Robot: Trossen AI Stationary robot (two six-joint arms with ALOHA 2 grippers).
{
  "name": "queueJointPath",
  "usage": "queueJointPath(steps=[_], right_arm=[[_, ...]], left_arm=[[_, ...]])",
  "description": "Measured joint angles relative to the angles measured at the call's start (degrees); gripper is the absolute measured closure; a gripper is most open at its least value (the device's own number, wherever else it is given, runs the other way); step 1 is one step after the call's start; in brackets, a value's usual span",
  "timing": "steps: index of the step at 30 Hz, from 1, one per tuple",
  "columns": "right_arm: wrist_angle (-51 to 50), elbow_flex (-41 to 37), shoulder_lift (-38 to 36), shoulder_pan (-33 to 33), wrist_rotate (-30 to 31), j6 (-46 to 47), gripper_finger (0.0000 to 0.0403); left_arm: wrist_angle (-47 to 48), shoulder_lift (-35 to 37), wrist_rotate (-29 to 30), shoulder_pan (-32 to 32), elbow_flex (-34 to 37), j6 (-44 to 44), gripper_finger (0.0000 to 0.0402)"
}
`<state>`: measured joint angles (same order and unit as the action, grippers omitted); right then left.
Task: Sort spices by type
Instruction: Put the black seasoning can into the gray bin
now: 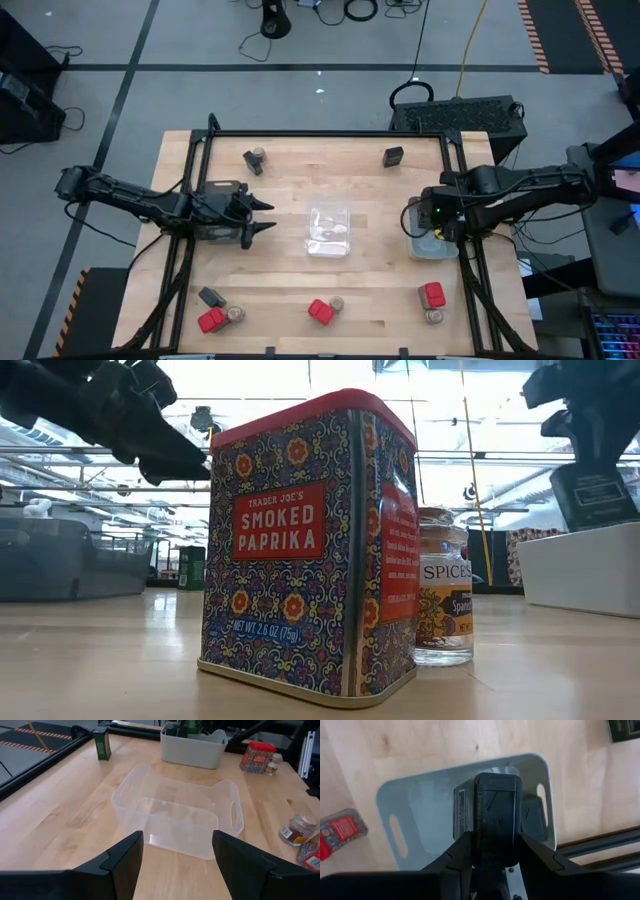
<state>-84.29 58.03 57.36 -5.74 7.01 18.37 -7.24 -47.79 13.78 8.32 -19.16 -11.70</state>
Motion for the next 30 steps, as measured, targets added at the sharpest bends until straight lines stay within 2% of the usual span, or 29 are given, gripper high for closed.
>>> queueJointPath(steps=[6,15,23,30], right_arm=[[0.09,-3.88,-0.02,0.02,-2.96,-0.92,0.0290],[2.97,-11.81,0.00,0.00,-2.14,-4.49,0.0289],[6.70,-13.06,0.02,0.00,0.63,-6.24,0.0289],[6.93,-13.06,0.02,0.00,0.59,-6.16,0.0289]], left_arm=[[-0.09,-0.66,0.09,0.00,0.00,0.00,0.0160],[-1.70,-0.64,0.24,0.00,0.00,0.07,0.0160],[-1.77,-0.64,0.24,0.01,0.00,0.07,0.0160],[-1.75,-0.64,0.24,0.00,0.00,0.24,0.0160]])
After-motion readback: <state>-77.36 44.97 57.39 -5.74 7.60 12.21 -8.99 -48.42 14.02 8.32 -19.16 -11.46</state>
